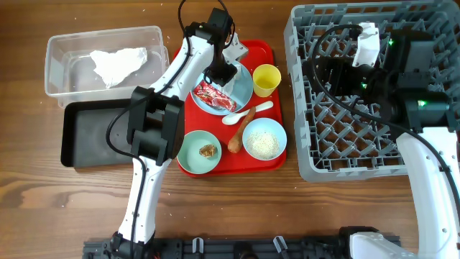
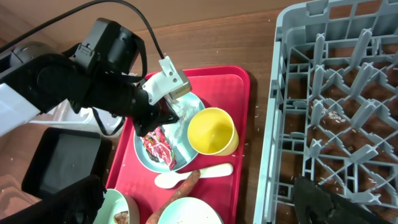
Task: Sort waste into correct bins and load items into the dishwasher rack
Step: 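Carry the tissue left and drop it into the clear bin, then grasp the red snack wrapper on the blue plate with the left gripper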
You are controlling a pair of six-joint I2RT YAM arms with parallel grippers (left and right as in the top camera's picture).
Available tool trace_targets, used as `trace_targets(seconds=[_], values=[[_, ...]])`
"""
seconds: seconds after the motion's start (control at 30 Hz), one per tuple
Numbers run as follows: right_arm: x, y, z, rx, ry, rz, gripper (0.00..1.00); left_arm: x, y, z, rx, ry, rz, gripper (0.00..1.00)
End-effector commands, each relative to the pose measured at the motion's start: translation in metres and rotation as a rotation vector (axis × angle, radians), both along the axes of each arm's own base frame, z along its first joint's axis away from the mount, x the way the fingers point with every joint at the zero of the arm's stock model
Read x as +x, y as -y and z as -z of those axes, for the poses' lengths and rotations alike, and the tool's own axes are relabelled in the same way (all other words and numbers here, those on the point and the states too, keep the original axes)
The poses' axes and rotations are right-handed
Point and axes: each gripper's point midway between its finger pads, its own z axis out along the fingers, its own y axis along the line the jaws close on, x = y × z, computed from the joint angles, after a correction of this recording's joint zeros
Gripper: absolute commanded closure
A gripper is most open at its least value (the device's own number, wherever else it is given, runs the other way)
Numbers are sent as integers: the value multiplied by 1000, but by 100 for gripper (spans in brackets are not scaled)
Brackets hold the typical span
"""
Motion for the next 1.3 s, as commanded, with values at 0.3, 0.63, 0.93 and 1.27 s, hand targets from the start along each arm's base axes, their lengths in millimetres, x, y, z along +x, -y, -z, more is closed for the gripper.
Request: trace_targets(seconds=[0.3,0.63,0.93,1.27], values=[[4,-2,-6,16,12,-4,0,26,-200,-236,-192,284,-971,96],[7,-2,-10,17,32,-4,0,15,-280,-164,-109,99,-1192,0],[7,-2,-10,27,25,5,0,-4,-75,-145,-122,29,-885,0],[5,-2,-8,28,12,5,0,-31,-38,-17,-138,-76,-1083,14]])
